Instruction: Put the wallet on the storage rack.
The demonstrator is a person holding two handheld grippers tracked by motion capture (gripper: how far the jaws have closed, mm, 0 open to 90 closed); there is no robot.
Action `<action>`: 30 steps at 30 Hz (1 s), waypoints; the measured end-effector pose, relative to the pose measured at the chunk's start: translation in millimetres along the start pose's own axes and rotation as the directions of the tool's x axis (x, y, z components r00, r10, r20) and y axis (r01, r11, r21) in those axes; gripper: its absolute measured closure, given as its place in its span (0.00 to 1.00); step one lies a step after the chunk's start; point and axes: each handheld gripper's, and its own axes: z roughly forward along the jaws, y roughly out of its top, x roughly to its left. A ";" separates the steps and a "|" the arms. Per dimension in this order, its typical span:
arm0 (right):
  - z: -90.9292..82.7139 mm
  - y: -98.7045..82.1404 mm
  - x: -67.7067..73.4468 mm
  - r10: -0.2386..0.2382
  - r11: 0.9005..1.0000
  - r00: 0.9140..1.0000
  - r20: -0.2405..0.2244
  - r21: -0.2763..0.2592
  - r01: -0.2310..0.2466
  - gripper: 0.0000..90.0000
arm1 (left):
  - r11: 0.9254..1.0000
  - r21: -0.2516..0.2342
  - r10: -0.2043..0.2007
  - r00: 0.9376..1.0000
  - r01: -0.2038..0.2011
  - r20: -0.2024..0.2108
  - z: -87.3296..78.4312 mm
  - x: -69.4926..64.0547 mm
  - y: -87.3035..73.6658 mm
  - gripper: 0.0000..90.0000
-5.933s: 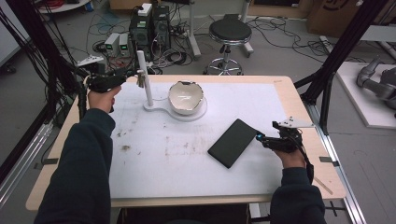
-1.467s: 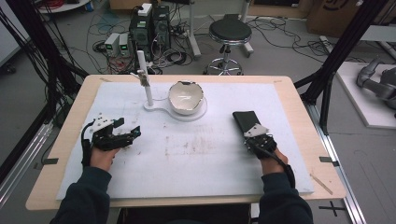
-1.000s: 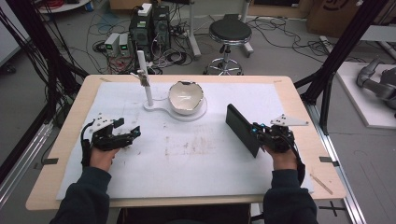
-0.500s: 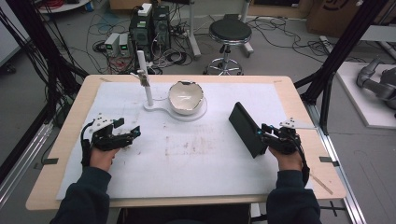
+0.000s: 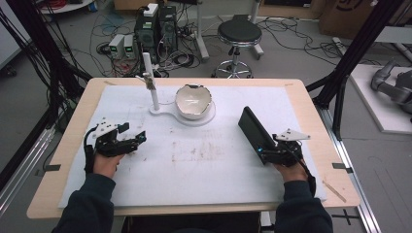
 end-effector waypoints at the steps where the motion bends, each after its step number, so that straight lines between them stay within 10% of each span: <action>1: 2.4 -2.6 -0.4 0.006 1.000 1.000 -0.010 0.026 -0.006 0.30 | 1.000 0.000 -0.001 1.000 0.001 0.000 0.1 0.0 0.0 0.24; 10: 5.1 -11.0 -6.0 0.050 0.997 0.998 -0.046 0.060 -0.047 0.54 | 1.000 0.004 0.004 1.000 -0.004 -0.001 -0.1 -1.0 0.2 0.25; 12: -5.0 -8.0 -9.3 0.028 0.999 0.998 -0.048 0.018 -0.027 0.80 | 1.000 0.002 0.002 1.000 -0.002 0.000 -0.3 -1.7 0.0 0.25; 23: -39.7 8.4 -12.7 0.055 0.967 0.998 -0.038 -0.248 -0.063 0.81 | 1.000 0.000 0.000 1.000 0.000 -0.004 -0.5 -0.9 -0.3 0.25; 30: -42.3 20.3 -8.6 0.038 0.961 0.998 -0.055 -0.272 -0.052 0.81 | 1.000 -0.008 0.019 1.000 -0.019 0.002 -1.5 -1.9 0.4 0.25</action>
